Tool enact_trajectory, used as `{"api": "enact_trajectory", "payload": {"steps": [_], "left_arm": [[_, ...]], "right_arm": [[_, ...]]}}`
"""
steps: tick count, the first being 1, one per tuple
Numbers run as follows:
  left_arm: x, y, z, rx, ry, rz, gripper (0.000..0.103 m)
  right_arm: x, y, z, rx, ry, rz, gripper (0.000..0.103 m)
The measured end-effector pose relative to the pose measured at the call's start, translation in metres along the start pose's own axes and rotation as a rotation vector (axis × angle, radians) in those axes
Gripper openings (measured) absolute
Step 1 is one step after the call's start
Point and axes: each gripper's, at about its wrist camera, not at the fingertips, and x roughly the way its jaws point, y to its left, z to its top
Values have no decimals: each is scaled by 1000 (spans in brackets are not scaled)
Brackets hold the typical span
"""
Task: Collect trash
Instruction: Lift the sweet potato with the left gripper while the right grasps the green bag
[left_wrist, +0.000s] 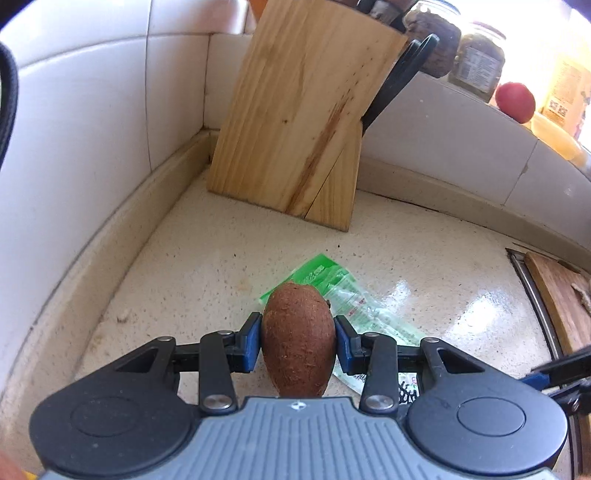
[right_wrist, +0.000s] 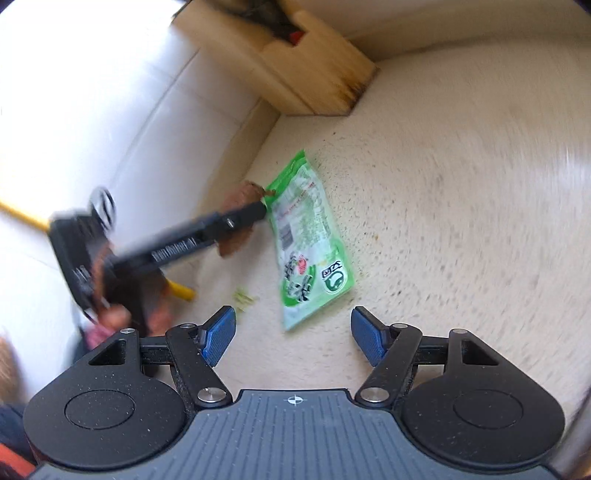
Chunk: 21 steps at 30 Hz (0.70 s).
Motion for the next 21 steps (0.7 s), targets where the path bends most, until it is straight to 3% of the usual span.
{"api": "enact_trajectory", "payload": {"steps": [3, 9, 16, 21], "left_arm": [[7, 1, -2, -11, 25, -23, 37], [7, 2, -3, -9, 22, -43, 37], [5, 5, -5, -25, 15, -54, 37], [4, 9, -6, -46, 13, -71, 37]], "right_arm": [[7, -12, 5, 92, -31, 76, 72], [27, -5, 22, 105, -45, 81, 67], [41, -8, 36, 183, -73, 16, 25], [42, -12, 46, 218, -113, 127, 25]]}}
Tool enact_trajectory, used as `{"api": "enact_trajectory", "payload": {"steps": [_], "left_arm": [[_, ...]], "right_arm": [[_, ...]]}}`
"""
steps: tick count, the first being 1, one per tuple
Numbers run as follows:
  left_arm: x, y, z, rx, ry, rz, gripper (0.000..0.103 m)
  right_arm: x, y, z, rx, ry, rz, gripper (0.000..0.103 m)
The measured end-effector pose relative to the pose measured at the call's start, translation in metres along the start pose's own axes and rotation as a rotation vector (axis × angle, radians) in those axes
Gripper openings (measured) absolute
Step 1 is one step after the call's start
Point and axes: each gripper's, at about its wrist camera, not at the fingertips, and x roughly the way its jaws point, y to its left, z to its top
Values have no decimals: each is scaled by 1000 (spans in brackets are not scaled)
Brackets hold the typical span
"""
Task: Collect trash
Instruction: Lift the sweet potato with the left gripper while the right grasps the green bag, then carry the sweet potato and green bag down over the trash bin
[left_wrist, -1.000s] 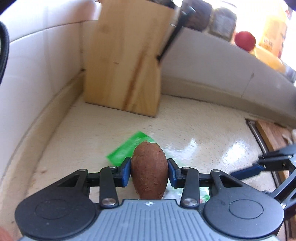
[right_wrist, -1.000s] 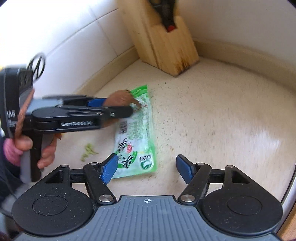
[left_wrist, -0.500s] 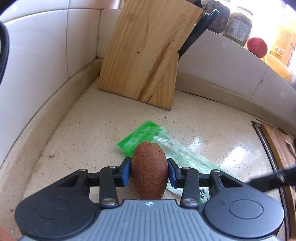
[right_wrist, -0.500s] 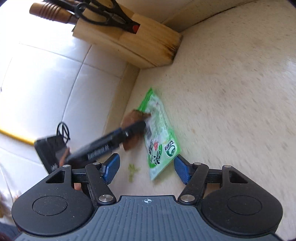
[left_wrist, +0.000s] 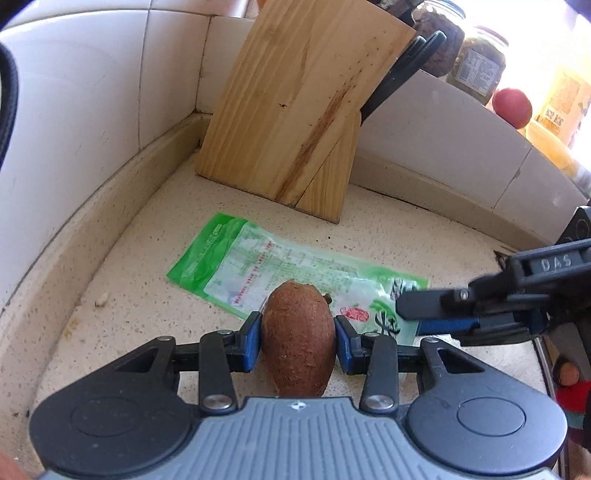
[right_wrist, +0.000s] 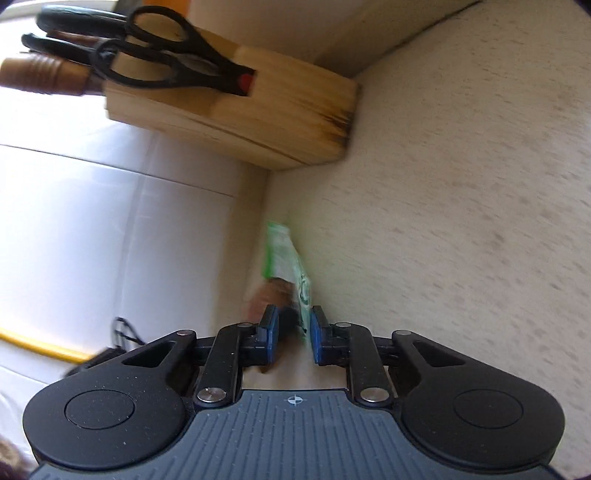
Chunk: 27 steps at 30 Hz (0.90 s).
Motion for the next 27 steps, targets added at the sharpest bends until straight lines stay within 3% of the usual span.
{"api": "enact_trajectory", "payload": {"steps": [6, 11, 16, 27], "left_arm": [[-1, 8, 1, -41, -7, -5, 37], [-6, 9, -1, -23, -13, 34, 37], [-16, 9, -2, -30, -22, 20, 37], [-47, 3, -2, -42, -63, 7, 37]], "right_arm": [[29, 3, 16, 5, 21, 1, 26], [40, 3, 21, 45, 21, 13, 14], [25, 15, 15, 8, 16, 61, 14], [-28, 7, -3, 77, -54, 153, 14]]}}
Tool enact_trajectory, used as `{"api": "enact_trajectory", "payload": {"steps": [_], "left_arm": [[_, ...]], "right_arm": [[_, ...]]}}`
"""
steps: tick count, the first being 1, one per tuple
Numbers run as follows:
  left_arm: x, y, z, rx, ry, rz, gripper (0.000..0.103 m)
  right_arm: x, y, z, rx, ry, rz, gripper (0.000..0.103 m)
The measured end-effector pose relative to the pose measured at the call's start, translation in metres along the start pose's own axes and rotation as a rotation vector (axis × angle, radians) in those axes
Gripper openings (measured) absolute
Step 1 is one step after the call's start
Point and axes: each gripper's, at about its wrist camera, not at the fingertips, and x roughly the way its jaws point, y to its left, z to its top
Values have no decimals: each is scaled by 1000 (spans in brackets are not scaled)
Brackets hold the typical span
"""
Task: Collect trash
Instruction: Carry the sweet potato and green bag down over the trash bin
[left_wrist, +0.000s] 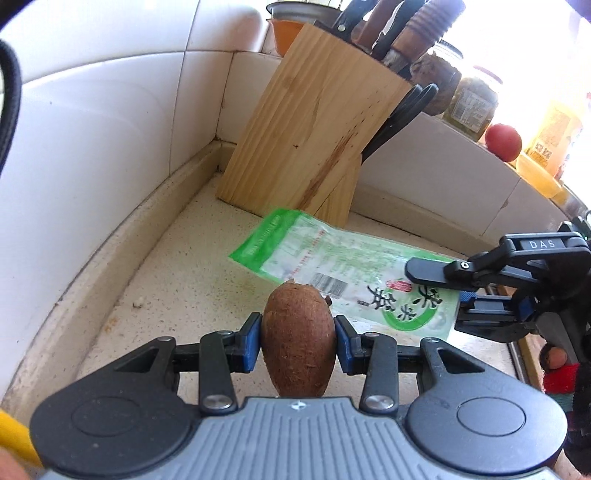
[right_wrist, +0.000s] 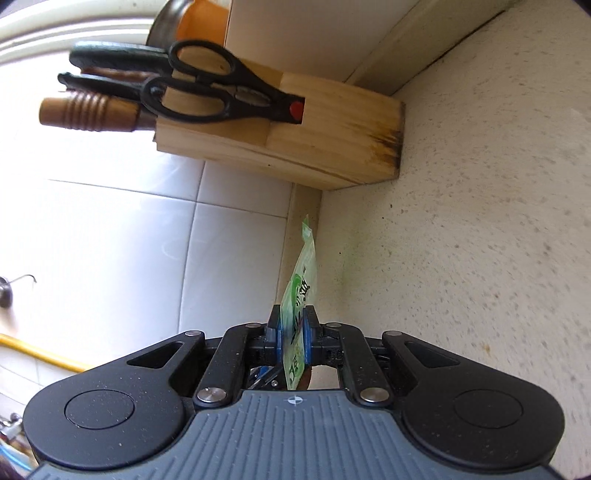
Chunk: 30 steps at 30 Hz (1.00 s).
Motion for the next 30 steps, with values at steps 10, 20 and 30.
{"api": "enact_trajectory", "payload": {"steps": [10, 20, 30], "left_arm": [[-32, -15, -2, 12, -48, -25, 37], [-98, -50, -20, 39, -133, 40, 37], [-150, -79, -51, 5, -182, 128, 37]], "right_arm": [[-47, 30, -24, -35, -65, 52, 14], [-76, 65, -62, -112, -46, 131, 14], [-96, 82, -88, -149, 36, 219, 14]]}}
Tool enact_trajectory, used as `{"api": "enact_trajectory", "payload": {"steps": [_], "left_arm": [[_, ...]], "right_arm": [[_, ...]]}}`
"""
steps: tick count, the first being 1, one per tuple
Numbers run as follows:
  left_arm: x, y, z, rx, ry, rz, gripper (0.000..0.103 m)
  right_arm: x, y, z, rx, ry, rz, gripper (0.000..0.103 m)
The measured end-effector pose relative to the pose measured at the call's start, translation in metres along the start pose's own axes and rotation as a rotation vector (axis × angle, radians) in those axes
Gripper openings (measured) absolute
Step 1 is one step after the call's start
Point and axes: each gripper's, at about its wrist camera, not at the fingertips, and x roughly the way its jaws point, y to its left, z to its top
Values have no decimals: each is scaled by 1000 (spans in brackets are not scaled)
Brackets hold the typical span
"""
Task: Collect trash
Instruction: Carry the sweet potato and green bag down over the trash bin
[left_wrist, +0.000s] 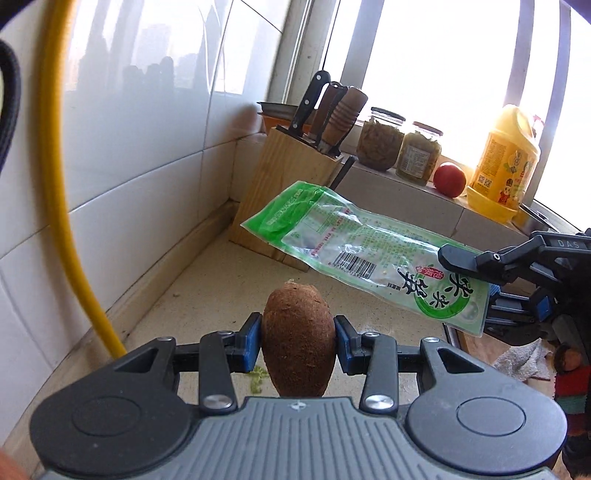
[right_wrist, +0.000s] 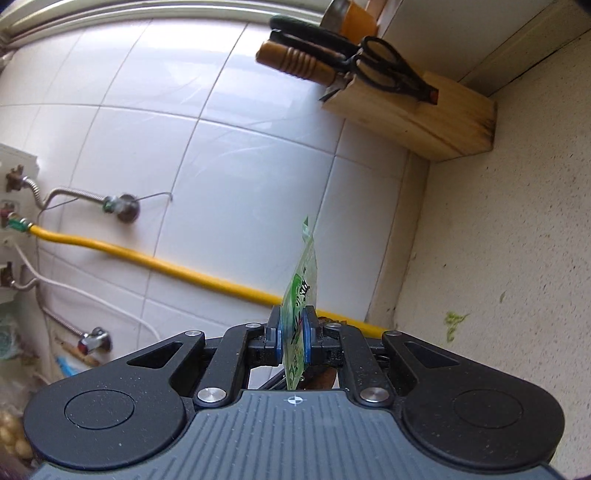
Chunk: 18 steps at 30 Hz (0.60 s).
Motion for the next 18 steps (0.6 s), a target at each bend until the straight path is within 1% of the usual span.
{"api": "enact_trajectory", "payload": {"steps": [10, 15, 18], "left_arm": [[-54, -14, -25, -42, -42, 100, 37], [-82, -17, -42, -67, -63, 155, 37], [-101, -18, -54, -92, -76, 197, 37]], "right_arm": [[-5, 11, -24, -12, 116, 73, 15], [-2, 20, -39, -22, 193, 109, 15], [2, 24, -50, -28, 250, 132, 17]]}}
